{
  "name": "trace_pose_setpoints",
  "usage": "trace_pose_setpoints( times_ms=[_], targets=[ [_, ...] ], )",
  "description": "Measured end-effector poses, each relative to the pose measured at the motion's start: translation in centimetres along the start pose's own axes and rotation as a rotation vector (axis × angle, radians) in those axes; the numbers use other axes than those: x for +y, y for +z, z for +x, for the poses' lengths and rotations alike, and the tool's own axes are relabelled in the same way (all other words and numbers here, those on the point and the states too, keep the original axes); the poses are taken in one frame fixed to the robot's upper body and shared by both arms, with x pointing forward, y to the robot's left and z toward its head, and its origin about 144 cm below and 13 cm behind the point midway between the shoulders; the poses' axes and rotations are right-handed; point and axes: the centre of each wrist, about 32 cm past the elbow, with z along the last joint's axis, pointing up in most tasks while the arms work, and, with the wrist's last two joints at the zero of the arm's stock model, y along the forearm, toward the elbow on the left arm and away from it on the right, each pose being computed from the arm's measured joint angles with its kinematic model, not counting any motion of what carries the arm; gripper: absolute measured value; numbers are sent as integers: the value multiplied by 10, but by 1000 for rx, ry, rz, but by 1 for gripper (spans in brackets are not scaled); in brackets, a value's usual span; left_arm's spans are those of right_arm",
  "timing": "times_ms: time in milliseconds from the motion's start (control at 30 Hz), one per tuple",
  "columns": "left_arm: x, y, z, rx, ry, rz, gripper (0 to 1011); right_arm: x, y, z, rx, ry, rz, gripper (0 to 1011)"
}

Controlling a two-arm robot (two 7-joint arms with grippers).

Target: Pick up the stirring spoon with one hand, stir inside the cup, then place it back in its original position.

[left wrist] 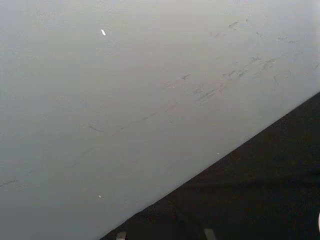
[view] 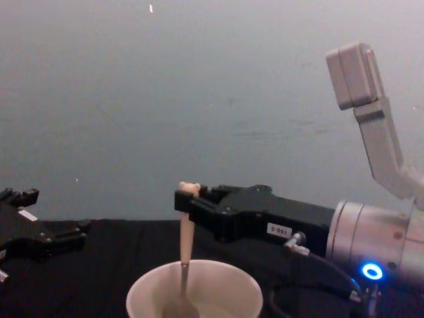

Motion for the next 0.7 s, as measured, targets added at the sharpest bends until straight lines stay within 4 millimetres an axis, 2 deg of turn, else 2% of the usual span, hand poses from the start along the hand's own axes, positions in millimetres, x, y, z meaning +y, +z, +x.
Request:
trace_pose_setpoints(
  times_ms=[233, 467, 700],
  targets=[
    [0, 0, 0, 0, 0, 0, 1001, -3, 2, 9, -2, -47, 2, 214],
    [0, 0, 0, 0, 0, 0, 1001, -17, 5, 14, -4, -70, -7, 214],
    [0, 0, 0, 0, 0, 0, 1001, -37, 8, 11, 4, -39, -18, 214]
  ],
)
